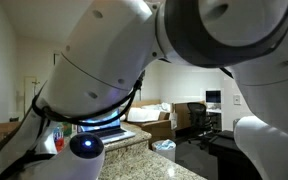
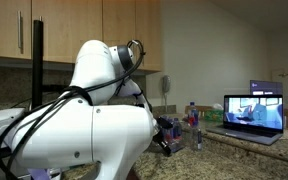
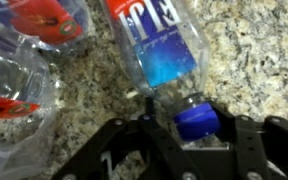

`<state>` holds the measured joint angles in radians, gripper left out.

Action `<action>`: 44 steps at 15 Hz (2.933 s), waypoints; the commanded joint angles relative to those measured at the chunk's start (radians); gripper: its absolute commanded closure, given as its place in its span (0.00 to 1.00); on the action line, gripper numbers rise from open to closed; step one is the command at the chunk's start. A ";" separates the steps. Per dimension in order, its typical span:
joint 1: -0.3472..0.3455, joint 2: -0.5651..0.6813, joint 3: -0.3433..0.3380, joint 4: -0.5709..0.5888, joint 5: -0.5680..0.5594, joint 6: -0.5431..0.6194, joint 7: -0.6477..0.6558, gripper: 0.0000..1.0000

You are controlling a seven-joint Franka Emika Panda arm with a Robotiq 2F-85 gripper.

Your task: Put the water bottles upright

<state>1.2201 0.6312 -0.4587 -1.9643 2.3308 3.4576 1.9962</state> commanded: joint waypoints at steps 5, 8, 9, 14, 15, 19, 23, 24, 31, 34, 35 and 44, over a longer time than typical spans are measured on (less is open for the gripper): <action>0.065 0.034 -0.067 0.003 0.045 -0.002 -0.041 0.93; 0.151 0.062 -0.147 0.009 0.030 -0.002 -0.024 0.93; 0.184 0.069 -0.179 0.011 0.028 -0.002 -0.020 0.93; 0.327 0.116 -0.313 0.018 0.032 -0.002 -0.008 0.93; 0.343 0.119 -0.329 0.018 0.031 -0.002 -0.007 0.93; 0.382 0.120 -0.360 -0.001 -0.009 -0.002 0.056 0.93; 0.481 0.210 -0.489 0.003 0.058 -0.002 0.038 0.93; 0.498 0.231 -0.519 -0.003 0.078 -0.002 0.039 0.93; 0.516 0.259 -0.577 -0.030 0.063 -0.002 0.079 0.93; 0.527 0.282 -0.599 -0.014 0.059 -0.002 0.081 0.93; 0.532 0.285 -0.607 -0.011 0.058 -0.002 0.082 0.93; 0.532 0.301 -0.661 0.011 0.072 -0.002 0.098 0.93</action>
<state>1.7084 0.8391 -1.0713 -1.9590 2.3858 3.4559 2.0215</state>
